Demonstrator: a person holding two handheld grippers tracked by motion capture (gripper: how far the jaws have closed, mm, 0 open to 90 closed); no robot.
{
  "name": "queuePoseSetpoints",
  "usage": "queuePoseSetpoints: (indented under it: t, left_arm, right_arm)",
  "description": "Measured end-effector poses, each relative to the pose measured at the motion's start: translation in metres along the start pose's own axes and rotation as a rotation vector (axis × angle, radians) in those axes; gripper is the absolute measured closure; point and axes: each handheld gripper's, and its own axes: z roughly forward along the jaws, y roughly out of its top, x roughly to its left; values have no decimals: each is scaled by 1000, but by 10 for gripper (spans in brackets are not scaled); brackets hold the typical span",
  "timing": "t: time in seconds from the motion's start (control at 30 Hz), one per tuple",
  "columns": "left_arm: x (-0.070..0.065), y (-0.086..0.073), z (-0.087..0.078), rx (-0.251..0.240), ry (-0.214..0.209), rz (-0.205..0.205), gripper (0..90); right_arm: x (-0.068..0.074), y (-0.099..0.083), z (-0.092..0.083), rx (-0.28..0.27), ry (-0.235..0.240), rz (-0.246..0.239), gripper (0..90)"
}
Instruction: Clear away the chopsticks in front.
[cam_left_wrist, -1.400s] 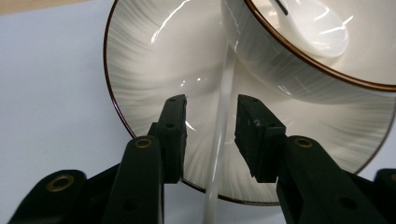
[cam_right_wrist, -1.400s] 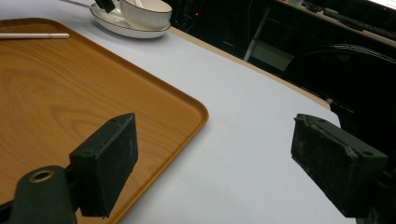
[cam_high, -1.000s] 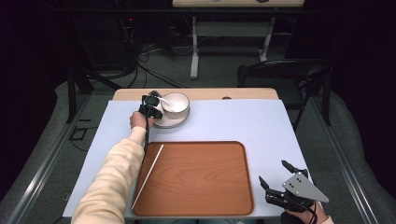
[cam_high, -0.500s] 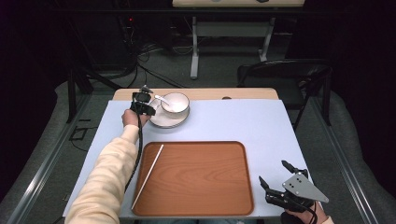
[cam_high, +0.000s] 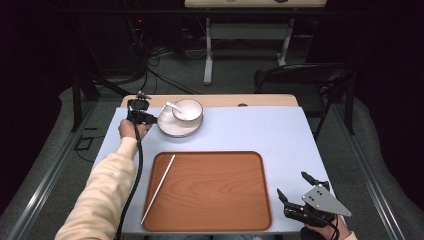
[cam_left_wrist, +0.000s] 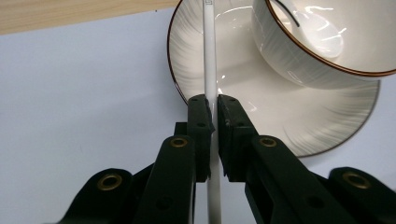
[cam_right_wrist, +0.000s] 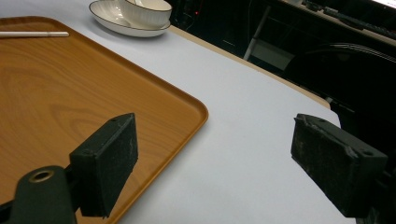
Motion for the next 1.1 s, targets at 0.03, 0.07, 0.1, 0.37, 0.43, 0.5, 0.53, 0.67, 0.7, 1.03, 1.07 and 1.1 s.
queuePoseSetpoints:
  t: [0.03,0.07,0.1,0.37,0.43,0.5,0.53,0.67,0.7,1.03,1.07,1.1]
  left_arm:
    - [0,-4,-9,-10,-2,3,844]
    - [0,-4,-9,-10,-2,3,844]
    - [-1,-8,-18,-21,-18,-4,844]
    - [-20,-37,-58,-86,-77,32,844]
    - [-26,-48,-67,-106,-99,44,844]
    - [-33,-57,-74,-115,-110,63,845]
    - [-33,-57,-74,-115,-110,63,844]
    - [-48,-84,-86,-119,-132,95,844]
    - [-51,-91,-87,-116,-134,93,844]
    - [-61,-150,-68,-5,-151,41,844]
    - [-61,-152,-66,1,-148,38,844]
    - [-61,-152,-66,1,-148,38,844]
  right_arm:
    - [0,0,0,-2,-1,1,143]
    - [0,0,0,-2,-1,1,143]
    - [0,0,0,-2,-1,1,143]
    - [0,0,0,-5,-1,-4,143]
    - [0,0,-1,-6,-3,0,143]
    - [0,0,-1,-5,-3,-1,143]
    - [0,0,-1,-5,-3,-1,143]
    - [0,0,-1,-5,-4,0,143]
    - [0,0,-1,-5,-3,-1,143]
    - [0,0,-1,-4,-2,0,143]
    - [1,0,-1,-5,-2,0,143]
    - [1,0,-1,-5,-2,0,143]
